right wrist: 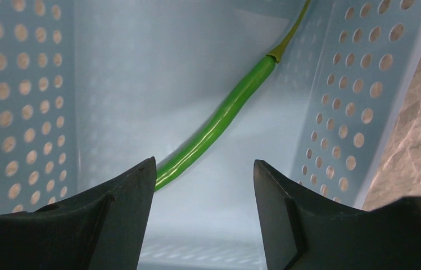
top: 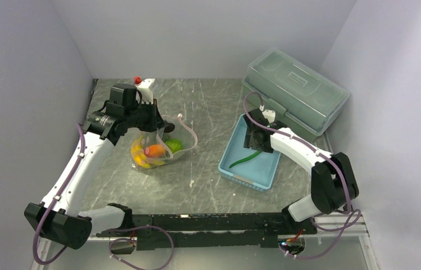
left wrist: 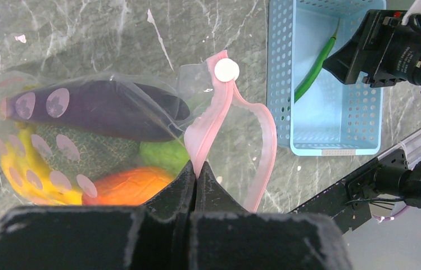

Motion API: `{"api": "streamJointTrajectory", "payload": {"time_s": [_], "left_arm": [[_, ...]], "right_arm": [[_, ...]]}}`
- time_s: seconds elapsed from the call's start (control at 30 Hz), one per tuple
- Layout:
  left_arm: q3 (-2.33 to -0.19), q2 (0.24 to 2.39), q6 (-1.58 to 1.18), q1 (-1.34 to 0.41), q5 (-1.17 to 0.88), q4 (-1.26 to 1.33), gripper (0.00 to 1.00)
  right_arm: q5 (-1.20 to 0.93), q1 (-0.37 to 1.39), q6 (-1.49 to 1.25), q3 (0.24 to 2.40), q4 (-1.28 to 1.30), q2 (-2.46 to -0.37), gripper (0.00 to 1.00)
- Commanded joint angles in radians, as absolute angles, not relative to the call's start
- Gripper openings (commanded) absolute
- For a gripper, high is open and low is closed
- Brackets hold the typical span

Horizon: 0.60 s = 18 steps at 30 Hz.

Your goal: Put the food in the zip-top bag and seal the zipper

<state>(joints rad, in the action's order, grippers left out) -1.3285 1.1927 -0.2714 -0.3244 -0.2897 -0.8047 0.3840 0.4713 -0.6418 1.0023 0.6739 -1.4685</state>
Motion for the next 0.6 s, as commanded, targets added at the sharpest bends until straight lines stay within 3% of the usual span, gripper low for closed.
{"api": "streamJointTrajectory", "payload": {"time_s": [0.0, 0.57], "left_arm": [[-1.315, 1.161, -0.265, -0.33, -0.289, -0.761, 0.0], [-1.313, 1.164, -0.263, -0.33, -0.278, -0.764, 0.0]], "right_arm": [[0.4, 0.443, -0.682, 0.98, 0.616, -1.497, 0.67], [0.392, 0.312, -0.749, 0.962, 0.474, -1.621, 0.63]]}}
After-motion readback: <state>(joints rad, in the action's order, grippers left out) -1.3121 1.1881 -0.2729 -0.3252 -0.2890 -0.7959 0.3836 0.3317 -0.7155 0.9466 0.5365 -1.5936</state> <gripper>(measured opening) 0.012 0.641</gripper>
